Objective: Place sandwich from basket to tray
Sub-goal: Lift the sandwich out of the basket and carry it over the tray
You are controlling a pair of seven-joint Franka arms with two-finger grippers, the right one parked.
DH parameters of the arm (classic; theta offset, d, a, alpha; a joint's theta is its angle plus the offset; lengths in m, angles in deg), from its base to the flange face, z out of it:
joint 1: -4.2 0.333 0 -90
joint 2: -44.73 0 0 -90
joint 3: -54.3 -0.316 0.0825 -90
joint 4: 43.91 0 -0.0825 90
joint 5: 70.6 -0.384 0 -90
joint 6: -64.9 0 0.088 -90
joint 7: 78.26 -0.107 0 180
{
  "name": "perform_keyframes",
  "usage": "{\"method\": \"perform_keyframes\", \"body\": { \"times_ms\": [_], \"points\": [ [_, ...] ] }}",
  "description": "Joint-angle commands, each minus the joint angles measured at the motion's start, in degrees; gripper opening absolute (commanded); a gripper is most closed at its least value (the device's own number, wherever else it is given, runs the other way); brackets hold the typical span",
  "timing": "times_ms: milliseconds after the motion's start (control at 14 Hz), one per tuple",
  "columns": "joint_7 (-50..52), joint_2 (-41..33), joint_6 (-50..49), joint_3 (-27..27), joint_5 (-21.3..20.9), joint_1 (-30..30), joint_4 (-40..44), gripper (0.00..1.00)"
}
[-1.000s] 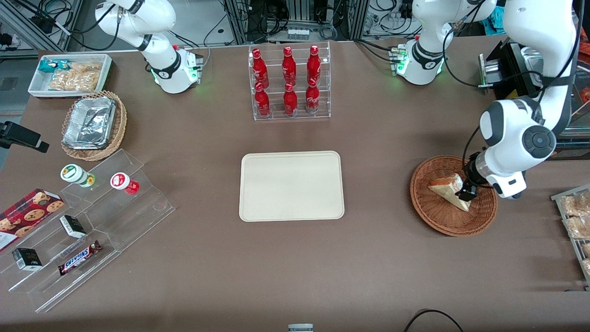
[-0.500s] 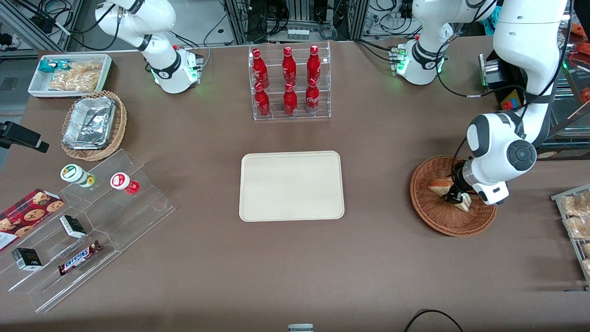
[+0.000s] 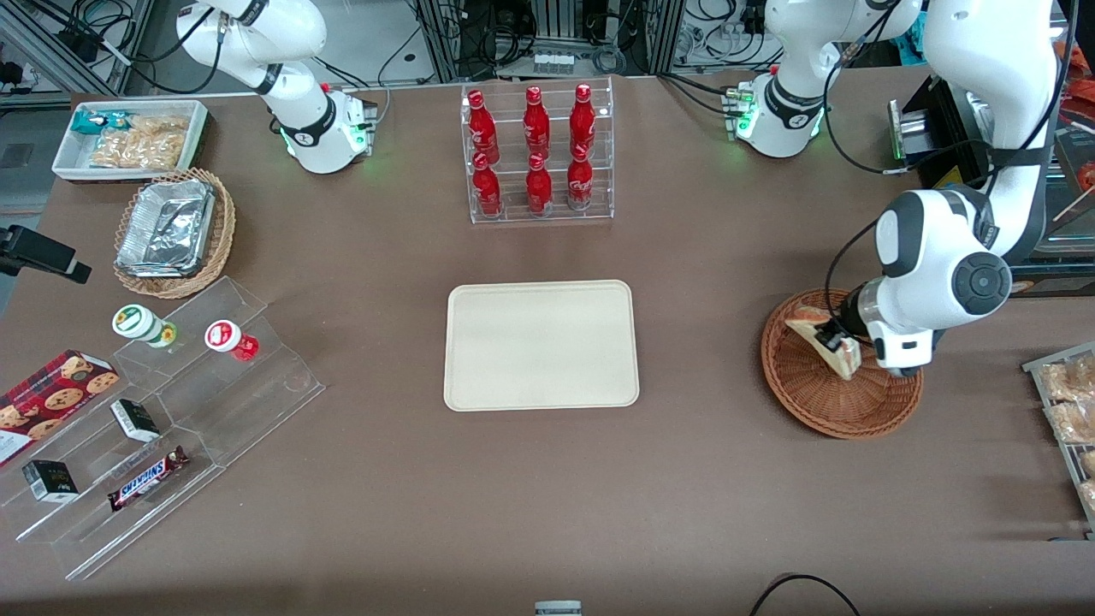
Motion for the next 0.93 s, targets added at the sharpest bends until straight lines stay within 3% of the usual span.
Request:
{"method": "perform_keyframes", "body": {
  "times_ms": [0,500,857],
  "points": [
    [-10.7,2.0,-7.4,4.9,-2.5,-0.4,7.2,0.07],
    [-5.4,9.5,-12.3,23.3,-10.5,-2.1,19.0,0.03],
    [5.4,23.2,-12.0,23.3,-11.7,-14.7,35.5,0.03]
  ]
}}
